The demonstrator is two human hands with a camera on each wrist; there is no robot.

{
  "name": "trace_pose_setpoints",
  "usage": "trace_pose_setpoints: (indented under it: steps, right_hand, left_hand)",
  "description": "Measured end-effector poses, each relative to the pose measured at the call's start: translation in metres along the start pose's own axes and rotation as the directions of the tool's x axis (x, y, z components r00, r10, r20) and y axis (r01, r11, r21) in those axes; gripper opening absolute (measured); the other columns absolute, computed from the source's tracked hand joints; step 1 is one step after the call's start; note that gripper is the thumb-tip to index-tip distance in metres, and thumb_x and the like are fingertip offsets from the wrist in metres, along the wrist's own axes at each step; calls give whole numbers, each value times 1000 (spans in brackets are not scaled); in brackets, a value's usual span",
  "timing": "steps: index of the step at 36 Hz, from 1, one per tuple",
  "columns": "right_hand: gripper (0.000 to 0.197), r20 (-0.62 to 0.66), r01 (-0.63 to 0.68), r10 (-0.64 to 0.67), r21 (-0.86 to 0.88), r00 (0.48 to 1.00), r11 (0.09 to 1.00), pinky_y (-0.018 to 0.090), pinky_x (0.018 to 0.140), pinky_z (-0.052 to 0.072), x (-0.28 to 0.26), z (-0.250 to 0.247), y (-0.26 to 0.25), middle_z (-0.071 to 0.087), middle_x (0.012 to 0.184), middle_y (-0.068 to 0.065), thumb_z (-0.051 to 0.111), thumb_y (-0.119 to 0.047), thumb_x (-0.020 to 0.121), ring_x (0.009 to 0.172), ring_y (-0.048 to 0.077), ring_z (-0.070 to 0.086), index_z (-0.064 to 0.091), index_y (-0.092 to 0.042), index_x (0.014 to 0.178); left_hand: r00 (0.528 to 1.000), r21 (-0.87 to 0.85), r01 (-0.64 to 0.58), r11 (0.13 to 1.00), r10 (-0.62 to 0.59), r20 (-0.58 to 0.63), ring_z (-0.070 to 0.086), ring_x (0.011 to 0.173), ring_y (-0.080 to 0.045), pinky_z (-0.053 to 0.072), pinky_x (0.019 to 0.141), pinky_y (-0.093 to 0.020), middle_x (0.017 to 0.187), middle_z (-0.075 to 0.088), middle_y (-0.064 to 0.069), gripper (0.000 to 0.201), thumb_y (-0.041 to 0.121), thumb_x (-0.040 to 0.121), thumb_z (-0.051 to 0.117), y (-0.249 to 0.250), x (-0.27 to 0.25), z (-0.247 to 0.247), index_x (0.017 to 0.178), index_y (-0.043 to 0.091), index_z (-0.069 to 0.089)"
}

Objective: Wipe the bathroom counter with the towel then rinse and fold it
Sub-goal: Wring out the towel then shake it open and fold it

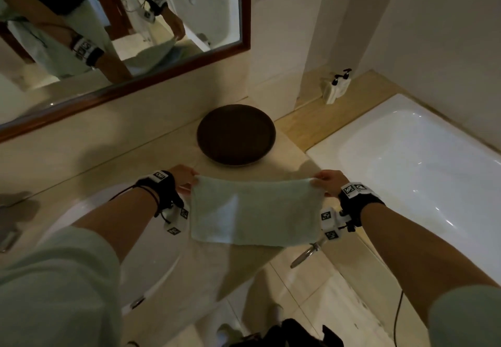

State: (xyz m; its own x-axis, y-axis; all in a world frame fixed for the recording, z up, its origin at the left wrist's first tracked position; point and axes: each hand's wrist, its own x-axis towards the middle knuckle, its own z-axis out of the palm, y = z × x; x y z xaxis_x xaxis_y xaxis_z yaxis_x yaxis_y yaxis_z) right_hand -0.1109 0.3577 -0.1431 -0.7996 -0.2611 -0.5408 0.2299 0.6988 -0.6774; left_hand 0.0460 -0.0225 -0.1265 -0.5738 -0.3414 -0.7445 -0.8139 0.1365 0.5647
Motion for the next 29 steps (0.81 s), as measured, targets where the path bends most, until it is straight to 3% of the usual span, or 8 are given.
trace_pose_setpoints:
  steps: [8, 10, 13, 16, 19, 23, 26, 29]
  right_hand:
    - [27, -34, -23, 19, -116, 999, 993, 44, 76, 56, 20, 15, 1, 58, 119, 18, 60, -26, 93, 97, 36, 58, 61, -10, 114]
    - [27, -44, -41, 35, -146, 998, 988, 40, 71, 54, 23, 20, 1, 57, 118, 17, 57, -25, 94, 96, 36, 57, 60, -8, 116]
    - [28, -44, -73, 66, -179, 997, 981, 44, 82, 54, 27, 23, 1, 56, 114, 11, 55, -27, 95, 103, 37, 58, 59, -10, 117]
    - [28, -70, -82, 69, -213, 995, 974, 45, 88, 52, 31, 25, 0, 57, 122, 15, 53, -28, 95, 105, 37, 57, 59, -12, 117]
    - [28, -116, -103, 78, -227, 990, 968, 42, 89, 51, 35, 25, 0, 57, 124, 15, 56, -27, 94, 108, 36, 56, 62, -13, 118]
    - [26, -109, -109, 86, -231, 990, 967, 32, 83, 45, 36, 23, 1, 58, 124, 14, 58, -25, 93, 106, 31, 54, 64, -13, 115]
    - [22, -125, -109, 78, -270, 989, 957, 34, 84, 47, 37, 23, 0, 58, 118, 13, 59, -24, 91, 101, 31, 55, 62, -14, 111]
    - [24, -178, -117, 58, -346, 982, 931, 34, 77, 45, 35, 23, 0, 53, 118, 16, 53, -18, 92, 91, 30, 51, 52, -14, 116]
  left_hand:
    - [993, 18, 36, 999, -34, -117, 58, 111, -37, 48, 96, -45, 121, 59, -23, 30, 1, 94, 52, -5, 27, 12, 123, -3, 55]
    - [989, 60, 40, 997, -31, -147, 59, 104, -36, 49, 95, -46, 115, 60, -23, 23, 2, 94, 52, -6, 33, 13, 115, -2, 60]
    - [980, 232, 47, 972, 0, -198, 61, 103, -34, 50, 95, -44, 118, 62, -22, 10, 15, 93, 56, -6, 41, 12, 92, 6, 63]
    - [973, 419, 79, 905, 21, -229, 58, 110, -34, 48, 90, -34, 121, 61, -18, 31, 26, 97, 51, -6, 44, 14, 112, 1, 63]
    - [968, 506, 90, 858, 44, -247, 60, 105, -32, 43, 77, -31, 116, 63, -17, 35, 30, 97, 50, -8, 48, 16, 110, 1, 63]
    - [961, 509, 67, 858, 81, -264, 60, 108, -33, 46, 86, -33, 119, 64, -16, 33, 28, 93, 59, -14, 55, 20, 115, 4, 66]
    - [956, 548, 64, 834, 107, -275, 60, 104, -31, 46, 81, -31, 114, 64, -15, 29, 26, 91, 61, -12, 51, 22, 110, 6, 67]
    - [933, 556, 88, 826, 128, -338, 51, 113, -34, 44, 92, -36, 128, 48, -20, 43, 23, 89, 64, -11, 49, 21, 124, 2, 50]
